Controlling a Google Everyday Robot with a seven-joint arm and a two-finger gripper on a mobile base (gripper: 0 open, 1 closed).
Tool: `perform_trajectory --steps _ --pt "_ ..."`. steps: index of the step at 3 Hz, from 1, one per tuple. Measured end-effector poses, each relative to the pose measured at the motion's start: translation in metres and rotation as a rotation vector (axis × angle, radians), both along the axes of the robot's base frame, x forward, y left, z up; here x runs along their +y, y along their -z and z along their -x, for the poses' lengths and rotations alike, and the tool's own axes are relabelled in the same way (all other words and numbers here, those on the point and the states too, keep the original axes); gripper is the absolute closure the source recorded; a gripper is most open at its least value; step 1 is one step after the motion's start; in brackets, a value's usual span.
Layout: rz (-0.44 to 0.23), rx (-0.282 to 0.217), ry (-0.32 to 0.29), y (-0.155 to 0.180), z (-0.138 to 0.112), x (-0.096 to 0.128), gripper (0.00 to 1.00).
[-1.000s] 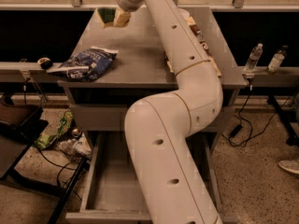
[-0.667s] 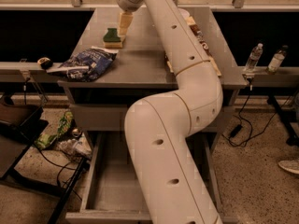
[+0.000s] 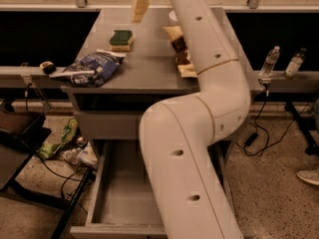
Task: Pick sponge from middle drawer and place on counter
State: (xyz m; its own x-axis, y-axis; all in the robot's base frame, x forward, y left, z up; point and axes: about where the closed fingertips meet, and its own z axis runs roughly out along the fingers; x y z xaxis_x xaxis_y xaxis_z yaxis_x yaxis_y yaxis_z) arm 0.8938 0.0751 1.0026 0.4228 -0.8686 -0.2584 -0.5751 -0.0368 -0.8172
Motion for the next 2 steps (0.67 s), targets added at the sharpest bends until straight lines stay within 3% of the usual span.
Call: perform_trajectory --steps 1,2 --pt "0.008 -0.056 0.141 -0.071 0.022 -0.058 0.00" --pt "0.052 -0.019 0.331 -0.087 0.049 -0.113 0.00"
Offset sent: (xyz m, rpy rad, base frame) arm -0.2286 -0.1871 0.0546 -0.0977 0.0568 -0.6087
